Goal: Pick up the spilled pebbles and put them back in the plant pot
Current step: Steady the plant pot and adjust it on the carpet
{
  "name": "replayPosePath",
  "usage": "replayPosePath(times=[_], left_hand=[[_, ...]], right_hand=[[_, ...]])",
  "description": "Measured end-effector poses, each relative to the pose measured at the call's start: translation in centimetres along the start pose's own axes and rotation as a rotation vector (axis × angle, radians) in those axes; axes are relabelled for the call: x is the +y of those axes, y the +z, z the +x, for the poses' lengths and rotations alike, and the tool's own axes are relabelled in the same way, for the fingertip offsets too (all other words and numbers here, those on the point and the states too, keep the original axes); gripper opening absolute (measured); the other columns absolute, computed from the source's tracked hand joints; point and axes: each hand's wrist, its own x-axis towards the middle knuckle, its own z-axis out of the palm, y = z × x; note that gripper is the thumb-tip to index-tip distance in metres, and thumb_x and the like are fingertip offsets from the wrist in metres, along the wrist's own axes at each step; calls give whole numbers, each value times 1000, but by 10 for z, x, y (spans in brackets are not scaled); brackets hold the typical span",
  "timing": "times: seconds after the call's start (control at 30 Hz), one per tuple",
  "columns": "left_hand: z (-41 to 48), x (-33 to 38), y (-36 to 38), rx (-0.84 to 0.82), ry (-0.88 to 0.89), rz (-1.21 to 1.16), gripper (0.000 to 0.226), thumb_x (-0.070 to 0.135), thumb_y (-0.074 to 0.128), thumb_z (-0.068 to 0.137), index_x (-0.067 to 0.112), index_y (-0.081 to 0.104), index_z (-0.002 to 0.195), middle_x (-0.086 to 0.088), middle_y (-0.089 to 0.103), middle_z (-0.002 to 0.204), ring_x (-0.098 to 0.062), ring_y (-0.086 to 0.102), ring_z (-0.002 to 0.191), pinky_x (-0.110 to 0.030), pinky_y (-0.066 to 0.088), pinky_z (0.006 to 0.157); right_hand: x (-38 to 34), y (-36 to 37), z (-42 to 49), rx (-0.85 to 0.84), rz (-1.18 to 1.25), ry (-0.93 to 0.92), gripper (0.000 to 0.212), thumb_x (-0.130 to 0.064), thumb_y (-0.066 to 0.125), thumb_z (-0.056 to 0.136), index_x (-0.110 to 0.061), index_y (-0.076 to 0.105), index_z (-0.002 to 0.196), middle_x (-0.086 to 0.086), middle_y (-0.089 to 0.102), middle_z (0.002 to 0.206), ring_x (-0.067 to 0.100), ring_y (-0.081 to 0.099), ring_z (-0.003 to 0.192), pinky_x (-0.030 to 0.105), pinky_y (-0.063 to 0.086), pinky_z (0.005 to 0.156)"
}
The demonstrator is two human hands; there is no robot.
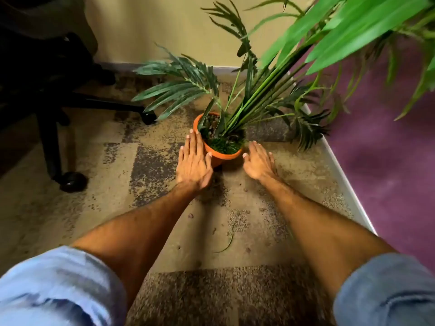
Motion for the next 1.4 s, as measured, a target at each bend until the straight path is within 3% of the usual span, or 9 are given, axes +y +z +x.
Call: replayPosePath(times=[0.2, 0.37, 0.47, 0.6, 0.83, 1.07, 1.17, 1.27, 1.4], left_hand=[[27, 3, 6, -43, -92, -65, 69, 39, 19, 113, 3, -3, 167, -16, -5, 176, -29, 0, 165, -47, 15, 133], [39, 8, 15, 84, -200, -224, 61, 38, 32, 112, 10, 19, 164, -22, 39, 160, -46, 63, 124, -54, 54, 94], [46, 16, 17, 155, -275, -308, 57, 34, 40, 110, 9, 29, 160, -22, 59, 139, -45, 68, 112, -52, 55, 88], [56, 16, 21, 156, -366, -367, 56, 38, 43, 107, 10, 38, 155, -19, 66, 134, -41, 68, 115, -46, 54, 92], [74, 20, 19, 84, -509, -601, 71, 19, 56, 95, 23, 31, 161, -12, 64, 140, -37, 61, 129, -46, 47, 110], [92, 7, 13, 46, -683, -900, 62, 10, 54, 95, 21, 49, 155, -12, 64, 140, -33, 59, 132, -47, 50, 114], [97, 8, 10, 43, -665, -930, 57, 12, 58, 91, 18, 55, 147, -14, 66, 135, -35, 61, 129, -49, 53, 109], [106, 16, 7, -19, -619, -931, 54, 10, 60, 89, 17, 60, 143, -12, 69, 133, -33, 65, 126, -48, 55, 107], [121, 35, 15, -101, -604, -986, 47, 6, 53, 92, 16, 65, 137, -12, 73, 127, -36, 70, 118, -55, 59, 100]], right_hand=[[-11, -8, 38, -33, 368, 154, 54, -16, 41, 107, -21, 39, 161, 12, 44, 162, 34, 44, 148, 37, 40, 119], [-13, 14, 59, 42, 658, 316, 47, -15, 43, 108, -21, 50, 154, 9, 50, 158, 30, 46, 146, 30, 37, 118], [-16, 19, 72, 107, 797, 356, 43, -16, 50, 106, -15, 56, 149, 10, 57, 151, 25, 56, 137, 32, 42, 114], [-18, 22, 86, 130, 1045, 477, 38, -5, 59, 98, -14, 69, 134, 11, 73, 126, 17, 61, 91, 36, 57, 67], [-20, 25, 96, -86, 1348, 606, 39, 5, 54, 99, -16, 67, 129, 8, 70, 120, 18, 64, 96, 46, 57, 98], [-20, 18, 95, -49, 1326, 598, 26, 13, 55, 95, -11, 65, 94, 2, 54, 69, 12, 51, 57, 44, 60, 87], [-17, 11, 94, 9, 1316, 569, 28, 13, 56, 94, -13, 61, 85, 4, 58, 75, 14, 55, 64, 44, 60, 81], [-7, 0, 95, 104, 1283, 628, 26, 12, 59, 89, -6, 71, 104, 12, 72, 94, 25, 68, 87, 36, 54, 54], [13, -12, 96, 207, 1278, 689, 22, 3, 58, 91, -9, 68, 106, 18, 75, 116, 30, 73, 97, 33, 50, 50]])
